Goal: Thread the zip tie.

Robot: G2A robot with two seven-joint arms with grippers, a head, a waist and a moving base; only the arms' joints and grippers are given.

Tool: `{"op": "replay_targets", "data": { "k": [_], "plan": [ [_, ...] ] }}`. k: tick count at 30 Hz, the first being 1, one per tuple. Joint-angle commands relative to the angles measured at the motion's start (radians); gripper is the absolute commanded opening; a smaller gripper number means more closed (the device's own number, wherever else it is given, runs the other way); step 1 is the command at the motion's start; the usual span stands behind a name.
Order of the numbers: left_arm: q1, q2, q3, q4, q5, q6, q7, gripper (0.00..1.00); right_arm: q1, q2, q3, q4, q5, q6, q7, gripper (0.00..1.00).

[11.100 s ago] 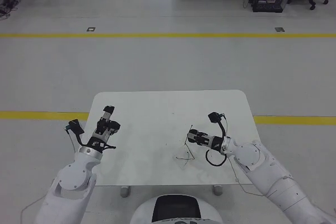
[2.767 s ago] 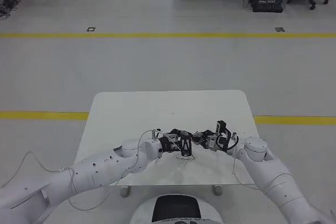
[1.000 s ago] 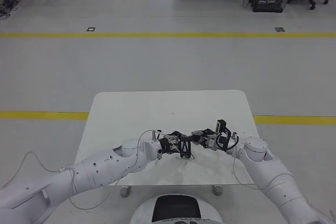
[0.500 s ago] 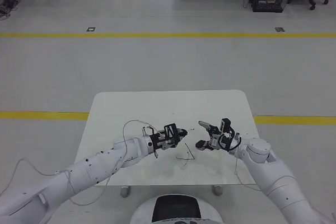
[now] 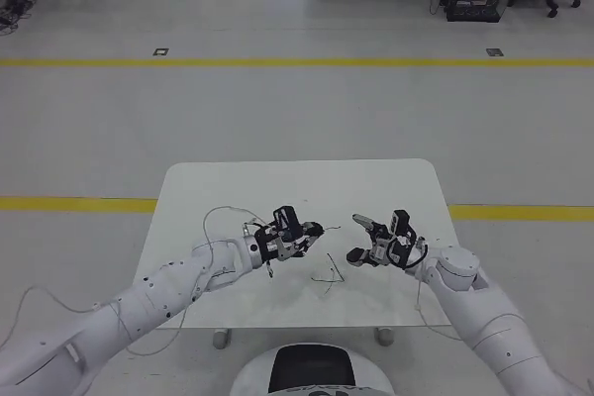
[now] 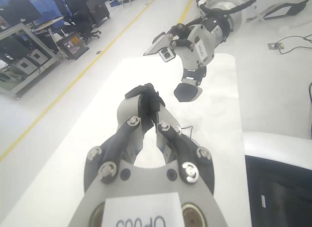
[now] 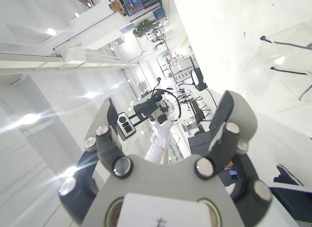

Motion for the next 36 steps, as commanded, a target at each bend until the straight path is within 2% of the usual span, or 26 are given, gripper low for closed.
{"op": "replay_targets", "data": {
  "k": [1, 3, 6, 10, 15, 18, 19, 27, 29, 30, 31, 32, 33, 36],
  "plan": [
    [0.011, -0.002, -0.011, 0.007, -0.049, -0.002, -0.006, 0.0, 0.0, 0.0, 0.0, 0.0, 0.0, 0.0, 0.0, 1.0],
    [0.026, -0.004, -0.027, 0.019, -0.161, -0.027, -0.001, 0.0, 0.0, 0.0, 0.0, 0.0, 0.0, 0.0, 0.0, 1.0],
    [0.035, -0.003, -0.015, 0.015, -0.382, -0.027, -0.027, 0.0, 0.0, 0.0, 0.0, 0.0, 0.0, 0.0, 0.0, 1.0],
    [0.005, 0.007, 0.031, -0.01, -0.604, -0.027, -0.095, 0.0, 0.0, 0.0, 0.0, 0.0, 0.0, 0.0, 0.0, 1.0],
    [-0.034, 0.024, 0.093, -0.031, -0.827, -0.027, -0.154, 0.0, 0.0, 0.0, 0.0, 0.0, 0.0, 0.0, 0.0, 1.0],
    [-0.043, 0.029, 0.1, -0.043, -0.985, -0.027, -0.18, 0.0, 0.0, 0.0, 0.0, 0.0, 0.0, 0.0, 0.0, 1.0],
    [-0.046, 0.03, 0.097, -0.043, -1.012, -0.027, -0.18, 0.0, 0.0, 0.0, 0.0, 0.0, 0.0, 0.0, 0.0, 1.0],
    [-0.046, 0.03, 0.097, -0.043, -1.012, -0.027, -0.18, 0.0, 0.0, 0.0, 0.0, 0.0, 0.0, 0.0, 0.0, 1.0],
    [-0.033, 0.027, 0.085, -0.034, -1.063, 0.002, -0.206, 0.0, 0.0, 0.0, 0.0, 0.0, 0.0, 0.0, 0.0, 1.0],
    [-0.02, 0.025, 0.076, -0.036, -1.131, -0.02, -0.218, 0.0, 0.0, 0.0, 0.0, 0.0, 0.0, 0.0, 0.0, 1.0],
    [-0.012, 0.023, 0.067, -0.033, -1.201, -0.027, -0.247, 0.0, 0.0, 0.0, 0.0, 0.0, 0.0, 0.0, 0.0, 1.0],
    [-0.004, 0.02, 0.053, -0.029, -1.314, -0.027, -0.312, 0.0, 0.0, 0.0, 0.0, 0.0, 0.0, 0.0, 0.0, 1.0],
    [-0.003, 0.017, 0.042, -0.026, -1.382, -0.027, -0.367, 0.0, 0.0, 0.0, 0.0, 0.0, 0.0, 0.0, 0.0, 1.0],
    [0.006, 0.008, 0.004, -0.006, -1.536, -0.027, -0.522, 0.0, 0.0, 0.0, 0.0, 0.0, 0.0, 0.0, 0.0, 1.0]
  ]
}}
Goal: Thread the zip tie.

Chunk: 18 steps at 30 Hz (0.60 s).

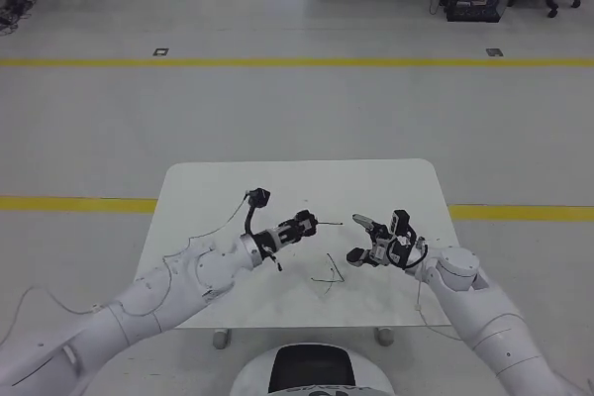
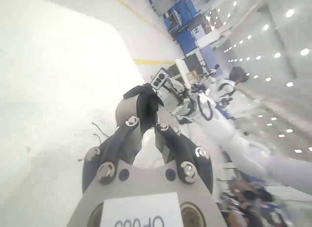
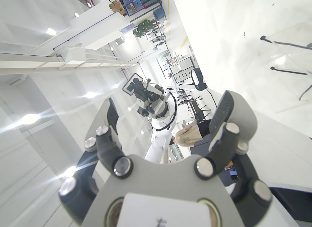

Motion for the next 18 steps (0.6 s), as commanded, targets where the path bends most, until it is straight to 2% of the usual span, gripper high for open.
{"op": "replay_targets", "data": {
  "k": [1, 5, 9, 13, 16, 18],
  "plan": [
    [0.009, -0.007, -0.027, 0.01, -0.107, 0.001, -0.109, 0.0, 0.0, 0.0, 0.0, 0.0, 0.0, 0.0, 0.0, 1.0],
    [0.041, -0.025, -0.103, 0.032, -0.202, 0.001, -0.246, 0.0, 0.0, 0.0, 0.0, 0.0, 0.0, 0.0, 0.0, 1.0],
    [0.079, -0.048, -0.192, 0.06, -0.252, 0.001, -0.396, 0.0, 0.0, 0.0, 0.0, 0.0, 0.0, 0.0, 0.0, 1.0],
    [0.118, -0.079, -0.291, 0.117, -0.313, 0.001, -0.593, 0.0, 0.0, 0.0, 0.0, 0.0, 0.0, 0.0, 0.0, 1.0],
    [0.143, -0.103, -0.353, 0.16, -0.364, 0.001, -0.713, 0.0, 0.0, 0.0, 0.0, 0.0, 0.0, 0.0, 0.0, 1.0],
    [0.162, -0.125, -0.397, 0.192, -0.412, 0.001, -0.808, 0.0, 0.0, 0.0, 0.0, 0.0, 0.0, 0.0, 0.0, 1.0]
  ]
}}
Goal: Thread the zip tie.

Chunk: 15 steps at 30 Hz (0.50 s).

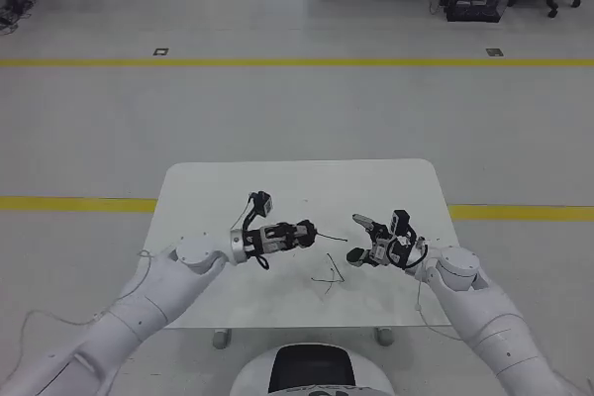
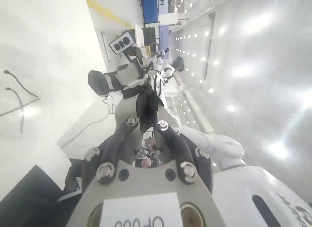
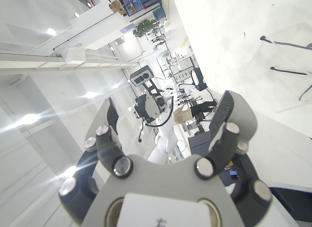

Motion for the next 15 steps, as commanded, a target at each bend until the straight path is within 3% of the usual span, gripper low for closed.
{"op": "replay_targets", "data": {
  "k": [1, 3, 5, 10, 12, 15],
  "plan": [
    [0.015, -0.02, -0.039, 0.031, -0.037, 0.0, -0.095, 0.0, 0.0, 0.0, 0.0, 0.0, 0.0, 0.0, 0.0, 1.0],
    [0.027, -0.043, -0.072, 0.065, -0.057, 0.0, -0.181, 0.0, 0.0, 0.0, 0.0, 0.0, 0.0, 0.0, 0.0, 1.0],
    [0.034, -0.066, -0.102, 0.1, -0.056, 0.0, -0.228, 0.0, 0.0, 0.0, 0.0, 0.0, 0.0, 0.0, 0.0, 1.0],
    [0.043, -0.117, -0.15, 0.163, -0.038, 0.0, -0.305, 0.0, 0.0, 0.0, 0.0, 0.0, 0.0, 0.0, 0.0, 1.0],
    [0.04, -0.135, -0.163, 0.18, -0.004, 0.0, -0.326, 0.0, 0.0, 0.0, 0.0, 0.0, 0.0, 0.0, 0.0, 1.0],
    [0.027, -0.147, -0.171, 0.192, 0.108, 0.0, -0.288, 0.0, 0.0, 0.0, 0.0, 0.0, 0.0, 0.0, 0.0, 1.0]
  ]
}}
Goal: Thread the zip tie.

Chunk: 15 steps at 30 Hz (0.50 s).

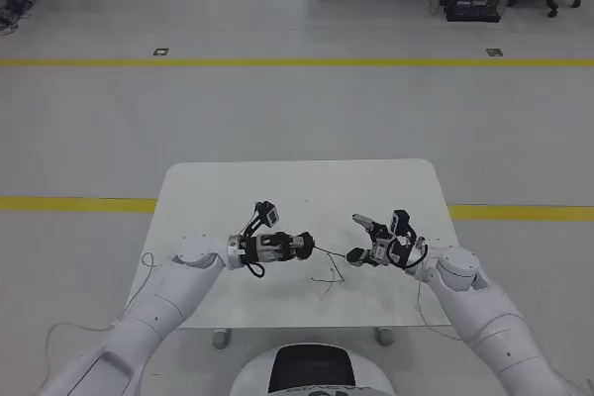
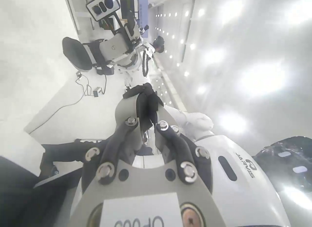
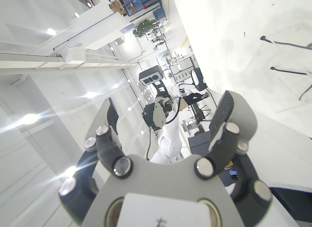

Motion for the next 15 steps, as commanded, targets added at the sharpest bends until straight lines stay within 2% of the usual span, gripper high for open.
{"op": "replay_targets", "data": {
  "k": [1, 8, 10, 11, 13, 15],
  "plan": [
    [-0.003, -0.001, -0.001, 0.0, 0.038, 0.0, 0.016, 0.0, 0.0, 0.0, 0.0, 0.0, 0.0, 0.0, 0.0, 1.0],
    [-0.002, -0.002, 0.0, -0.002, 0.039, 0.002, 0.023, 0.0, 0.0, 0.0, 0.0, 0.0, 0.0, 0.0, 0.0, 1.0],
    [0.006, -0.002, 0.006, -0.021, 0.048, 0.025, 0.053, 0.0, 0.0, 0.0, 0.0, 0.0, 0.0, 0.0, 0.0, 1.0],
    [0.011, -0.001, 0.007, -0.027, 0.032, 0.056, 0.06, 0.0, -0.002, -0.001, -0.001, -0.006, 0.001, -0.011, 0.002, 1.0],
    [0.013, -0.001, 0.006, -0.025, 0.022, 0.088, 0.077, 0.0, -0.011, 0.001, 0.002, -0.005, 0.0, -0.061, 0.047, 1.0],
    [0.017, -0.002, 0.005, -0.016, -0.004, 0.114, 0.091, 0.0, -0.014, 0.004, 0.008, 0.008, -0.019, -0.14, 0.118, 1.0]
  ]
}}
